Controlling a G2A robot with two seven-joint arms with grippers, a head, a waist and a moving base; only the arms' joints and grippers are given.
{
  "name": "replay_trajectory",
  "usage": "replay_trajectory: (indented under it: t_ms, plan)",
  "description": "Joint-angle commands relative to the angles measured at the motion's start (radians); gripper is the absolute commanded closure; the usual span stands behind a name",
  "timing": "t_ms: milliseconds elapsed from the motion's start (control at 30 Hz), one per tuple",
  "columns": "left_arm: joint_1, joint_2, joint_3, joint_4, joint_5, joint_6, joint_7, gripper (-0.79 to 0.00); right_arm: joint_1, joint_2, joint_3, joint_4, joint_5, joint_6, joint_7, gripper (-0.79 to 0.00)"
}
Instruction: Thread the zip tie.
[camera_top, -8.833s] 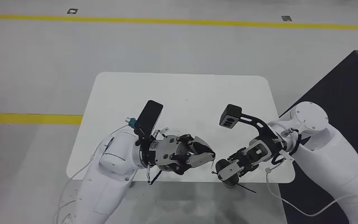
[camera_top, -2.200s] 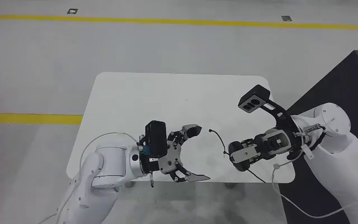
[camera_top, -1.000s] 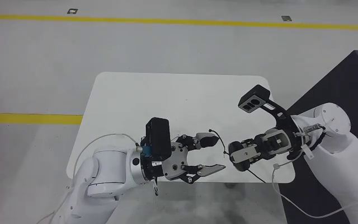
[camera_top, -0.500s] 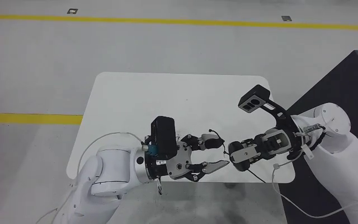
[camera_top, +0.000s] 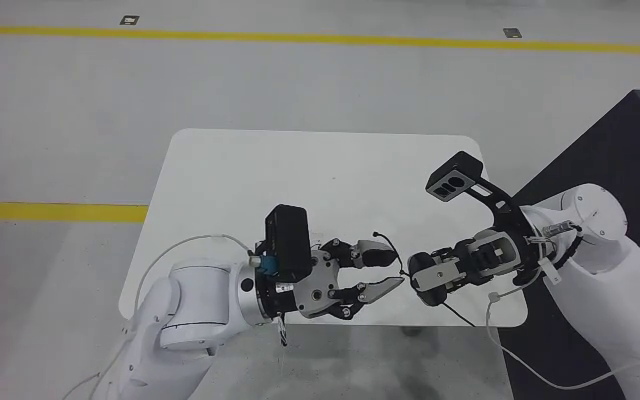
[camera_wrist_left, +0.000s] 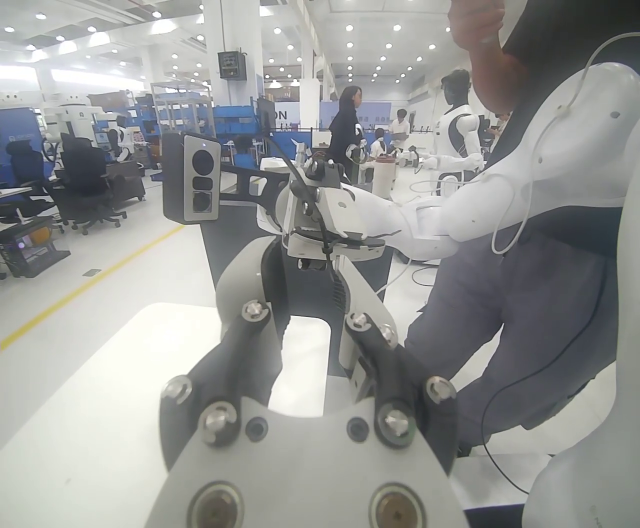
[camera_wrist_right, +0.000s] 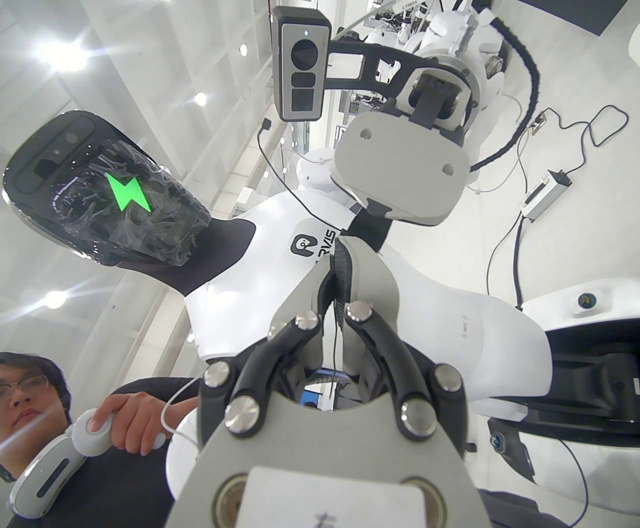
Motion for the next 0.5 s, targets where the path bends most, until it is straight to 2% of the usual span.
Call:
replay_trajectory:
  t_ms: [0,167,200,467]
  plan:
    - [-0.001,0.000,0.001,0.001,-0.001,0.001,0.000,-0.145,0.000,0.000,0.000,0.000,0.000,0.000,0.000,0.000]
    - [-0.002,0.001,0.006,0.001,-0.001,-0.003,0.000,-0.046,0.000,0.000,0.000,0.000,0.000,0.000,0.000,0.000]
    - [-0.002,0.001,0.006,0.002,0.000,-0.003,0.000,0.000,0.000,0.000,0.000,0.000,0.000,0.000,0.000,0.000]
    - [0.010,0.004,0.006,0.008,0.009,-0.009,-0.001,0.000,0.000,0.000,0.000,0.000,0.000,0.000,0.000,0.000]
